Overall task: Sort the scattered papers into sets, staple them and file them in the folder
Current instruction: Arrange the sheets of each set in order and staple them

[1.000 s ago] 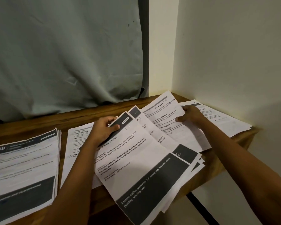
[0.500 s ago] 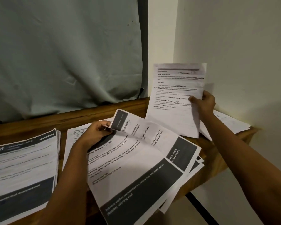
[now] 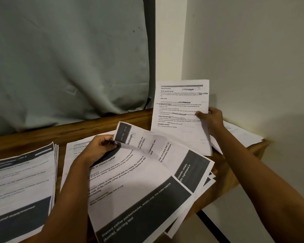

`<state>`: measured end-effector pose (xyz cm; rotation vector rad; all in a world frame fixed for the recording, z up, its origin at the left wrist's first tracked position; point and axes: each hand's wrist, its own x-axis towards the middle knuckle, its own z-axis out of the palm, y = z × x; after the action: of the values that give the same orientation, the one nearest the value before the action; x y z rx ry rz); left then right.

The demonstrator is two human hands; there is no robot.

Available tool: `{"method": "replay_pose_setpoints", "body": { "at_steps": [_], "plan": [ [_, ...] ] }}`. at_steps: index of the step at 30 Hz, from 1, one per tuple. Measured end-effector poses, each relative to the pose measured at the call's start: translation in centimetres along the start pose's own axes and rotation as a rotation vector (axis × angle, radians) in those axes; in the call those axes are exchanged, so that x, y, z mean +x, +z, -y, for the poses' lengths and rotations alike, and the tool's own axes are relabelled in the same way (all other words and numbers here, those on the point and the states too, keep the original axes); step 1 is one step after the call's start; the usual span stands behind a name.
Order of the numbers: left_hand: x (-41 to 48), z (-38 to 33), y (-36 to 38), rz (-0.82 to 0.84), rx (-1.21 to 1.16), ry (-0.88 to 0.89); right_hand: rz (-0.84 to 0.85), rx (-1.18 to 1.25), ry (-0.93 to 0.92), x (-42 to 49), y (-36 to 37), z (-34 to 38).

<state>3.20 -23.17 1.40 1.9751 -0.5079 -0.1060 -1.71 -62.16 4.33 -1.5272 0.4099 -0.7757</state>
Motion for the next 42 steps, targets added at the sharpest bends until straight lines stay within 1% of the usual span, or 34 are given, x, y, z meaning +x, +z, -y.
{"method": "replay_pose_setpoints", "body": {
  "at_steps": [3,7,10,12,15,18,20,21,23,25,28,31,34,35,38,41,42],
  "plan": [
    [0.0,0.0,0.1,-0.024,-0.043,-0.016,0.083,-0.068,0.015,-0.2,0.0,-0.1],
    [0.3,0.4,-0.1,-0.009,-0.097,-0.036,0.326,-0.197,0.014,-1.0,0.2,-0.1],
    [0.5,0.3,0.1,-0.065,-0.143,-0.047,0.470,-0.289,0.088,-2.3,1.1,-0.2],
    [0.6,0.3,0.3,-0.125,-0.150,-0.046,0.524,-0.374,0.126,-3.4,2.2,-0.7],
    [1.0,0.3,0.5,-0.217,-0.123,-0.037,0.526,-0.496,0.066,-5.9,4.0,-0.7],
    [1.2,0.3,0.8,-0.301,-0.051,-0.018,0.510,-0.443,0.024,-8.8,4.9,0.3],
    [1.2,0.2,1.2,-0.329,-0.005,0.001,0.540,-0.504,-0.005,-9.8,5.2,1.0],
    [1.2,0.1,1.4,-0.335,0.011,0.013,0.586,-0.560,0.006,-10.1,5.4,1.3],
    [1.2,-0.1,1.7,-0.328,0.039,0.038,0.735,-0.607,0.093,-10.7,5.9,1.3],
    [1.1,-0.1,2.0,-0.297,0.053,0.053,0.809,-0.619,0.045,-10.6,6.6,0.6],
    [1.0,-0.1,2.4,-0.238,0.055,0.051,0.757,-0.677,-0.063,-11.4,7.0,-0.1],
    [1.0,0.0,2.6,-0.198,0.089,0.054,0.681,-0.770,-0.125,-12.3,7.2,-0.7],
    [1.0,0.2,2.6,-0.170,0.146,0.047,0.673,-0.960,-0.236,-13.0,7.5,-1.3],
    [1.0,0.3,2.6,-0.162,0.174,0.041,0.670,-1.022,-0.245,-13.1,7.6,-1.4],
    [1.1,0.4,2.7,-0.149,0.232,0.033,0.636,-1.093,-0.198,-13.2,7.7,-1.3],
    [1.3,0.5,2.8,-0.130,0.271,0.037,0.574,-1.066,-0.108,-12.6,7.6,-1.2],
    [1.3,0.6,2.7,-0.127,0.278,0.041,0.560,-1.031,-0.104,-12.2,7.5,-1.3]
  ]
}}
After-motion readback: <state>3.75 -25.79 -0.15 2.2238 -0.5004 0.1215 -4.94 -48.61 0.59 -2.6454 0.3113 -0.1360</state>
